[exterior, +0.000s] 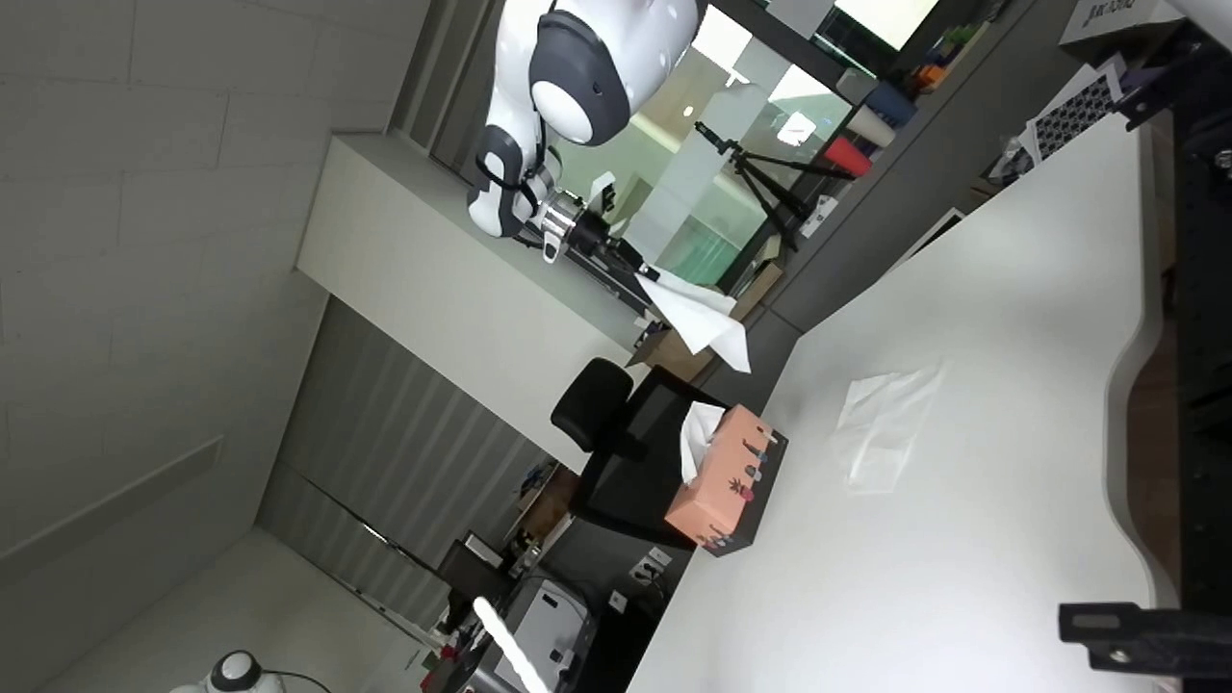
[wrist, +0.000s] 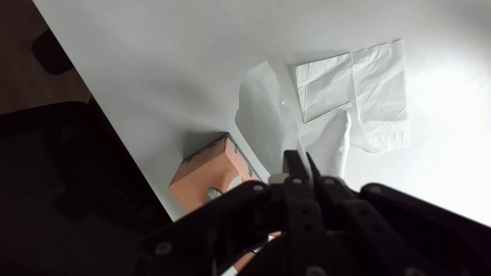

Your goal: Remove a tissue from the box

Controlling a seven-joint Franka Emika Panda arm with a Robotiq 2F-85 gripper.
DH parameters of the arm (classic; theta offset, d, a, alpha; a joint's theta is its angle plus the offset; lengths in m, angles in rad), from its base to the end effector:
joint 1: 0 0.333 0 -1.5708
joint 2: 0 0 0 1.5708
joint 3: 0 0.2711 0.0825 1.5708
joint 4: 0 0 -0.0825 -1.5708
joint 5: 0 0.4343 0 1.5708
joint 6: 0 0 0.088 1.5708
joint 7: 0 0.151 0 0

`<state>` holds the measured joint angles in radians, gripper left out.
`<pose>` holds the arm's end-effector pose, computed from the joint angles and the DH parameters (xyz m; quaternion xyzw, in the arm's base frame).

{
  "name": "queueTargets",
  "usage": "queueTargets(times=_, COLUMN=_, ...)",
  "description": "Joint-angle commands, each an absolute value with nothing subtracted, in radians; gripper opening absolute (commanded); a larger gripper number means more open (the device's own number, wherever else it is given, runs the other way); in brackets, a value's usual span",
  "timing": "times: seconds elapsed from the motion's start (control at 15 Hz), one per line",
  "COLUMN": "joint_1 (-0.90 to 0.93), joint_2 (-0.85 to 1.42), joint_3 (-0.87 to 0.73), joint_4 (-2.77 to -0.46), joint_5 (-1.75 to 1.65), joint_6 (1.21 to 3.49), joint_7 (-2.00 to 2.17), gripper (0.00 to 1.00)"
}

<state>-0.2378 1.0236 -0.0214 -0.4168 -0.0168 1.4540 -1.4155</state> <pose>0.7598 -0.1948 0.3922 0.8350 0.5499 -0.0083 0.0168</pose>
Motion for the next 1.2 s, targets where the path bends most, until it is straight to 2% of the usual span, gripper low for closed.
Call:
queueTargets(times=0.0, joint_1=-0.239, joint_2=1.072, joint_3=-0.015, joint_4=-0.330, joint_5=-0.022, joint_6=1.416, joint_7=-1.414, gripper=0.01)
queueTargets(times=0.33, joint_1=-0.260, joint_2=1.065, joint_3=-0.009, joint_4=-0.317, joint_5=-0.019, joint_6=1.374, joint_7=-1.493, gripper=0.00)
queueTargets(times=1.13, joint_1=-0.329, joint_2=1.025, joint_3=0.003, joint_4=-0.381, joint_5=-0.013, joint_6=1.219, joint_7=-1.983, gripper=0.00)
